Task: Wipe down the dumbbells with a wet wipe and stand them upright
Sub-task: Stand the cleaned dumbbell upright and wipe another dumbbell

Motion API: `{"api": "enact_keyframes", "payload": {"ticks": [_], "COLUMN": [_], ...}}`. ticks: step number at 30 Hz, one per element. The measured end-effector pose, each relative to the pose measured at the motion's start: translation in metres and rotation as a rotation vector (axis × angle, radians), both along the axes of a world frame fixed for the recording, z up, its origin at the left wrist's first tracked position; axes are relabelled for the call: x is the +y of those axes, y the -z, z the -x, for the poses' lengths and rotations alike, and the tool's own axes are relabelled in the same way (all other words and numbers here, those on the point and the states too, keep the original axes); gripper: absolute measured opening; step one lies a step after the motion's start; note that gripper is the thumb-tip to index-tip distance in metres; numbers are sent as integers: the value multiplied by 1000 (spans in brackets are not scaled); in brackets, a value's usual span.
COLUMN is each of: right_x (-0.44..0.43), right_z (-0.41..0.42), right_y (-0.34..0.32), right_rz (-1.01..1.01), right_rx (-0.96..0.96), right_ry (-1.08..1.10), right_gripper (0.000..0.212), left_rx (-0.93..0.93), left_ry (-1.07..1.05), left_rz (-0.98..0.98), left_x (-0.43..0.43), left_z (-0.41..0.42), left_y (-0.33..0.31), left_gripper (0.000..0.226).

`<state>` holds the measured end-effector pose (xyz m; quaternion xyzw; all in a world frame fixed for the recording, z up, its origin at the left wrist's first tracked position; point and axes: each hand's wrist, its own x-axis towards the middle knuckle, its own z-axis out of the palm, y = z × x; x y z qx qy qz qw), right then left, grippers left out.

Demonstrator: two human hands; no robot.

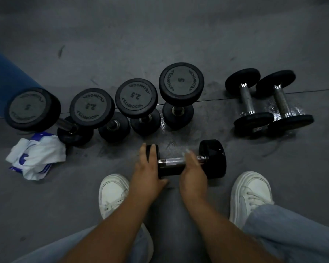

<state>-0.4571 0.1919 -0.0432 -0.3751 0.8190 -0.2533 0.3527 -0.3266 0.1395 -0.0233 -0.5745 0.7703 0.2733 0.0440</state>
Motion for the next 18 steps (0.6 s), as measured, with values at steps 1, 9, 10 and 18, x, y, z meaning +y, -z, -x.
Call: {"api": "enact_keyframes", "payload": {"ticks": [1,9,10,18], "right_x": [-4,-5,-8,-15], "right_z": [-4,2,3,20], "right_y": [-3,-9,-10,-8], "right_rz": [-34,-70,-62,-104], "right_rx": [-27,63,53,189], "right_ry": [-139,-415,-377,-418], "right_gripper": [42,48,47,56], "left_rx": [-10,-72,-86,-135], "left_ry": [17,56,62,42], "left_rz": [-9,-85,-101,-37], "left_x": [0,-21,-22,-34], "left_z": [0,3,3,9], "left_y": [2,0,-1,-12], "left_gripper": [119,121,121,93]}}
